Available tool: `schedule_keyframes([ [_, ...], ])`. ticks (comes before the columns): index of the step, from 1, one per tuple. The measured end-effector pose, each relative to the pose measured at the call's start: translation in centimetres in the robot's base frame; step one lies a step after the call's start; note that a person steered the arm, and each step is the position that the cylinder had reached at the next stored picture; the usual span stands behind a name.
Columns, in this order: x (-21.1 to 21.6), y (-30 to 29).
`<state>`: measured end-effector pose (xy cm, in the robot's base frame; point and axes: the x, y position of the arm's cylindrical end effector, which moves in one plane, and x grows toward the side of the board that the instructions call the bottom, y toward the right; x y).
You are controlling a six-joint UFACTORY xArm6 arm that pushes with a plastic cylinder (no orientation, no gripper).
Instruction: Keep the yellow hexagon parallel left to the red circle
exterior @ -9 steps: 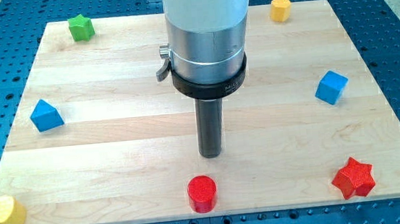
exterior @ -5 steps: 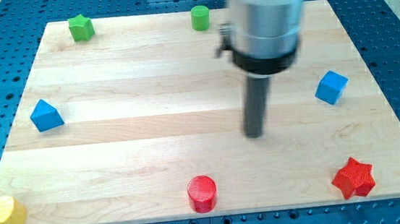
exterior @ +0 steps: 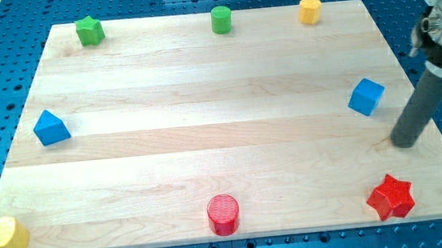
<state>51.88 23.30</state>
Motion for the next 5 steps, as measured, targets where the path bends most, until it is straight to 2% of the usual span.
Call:
schedule_keyframes([
  [1,-1.2,-10.0],
  [2,-8.0,-18.4],
  [3,-18.4,-12.6],
  [4,-24.3,0.6],
  [5,-28.9,9.9],
])
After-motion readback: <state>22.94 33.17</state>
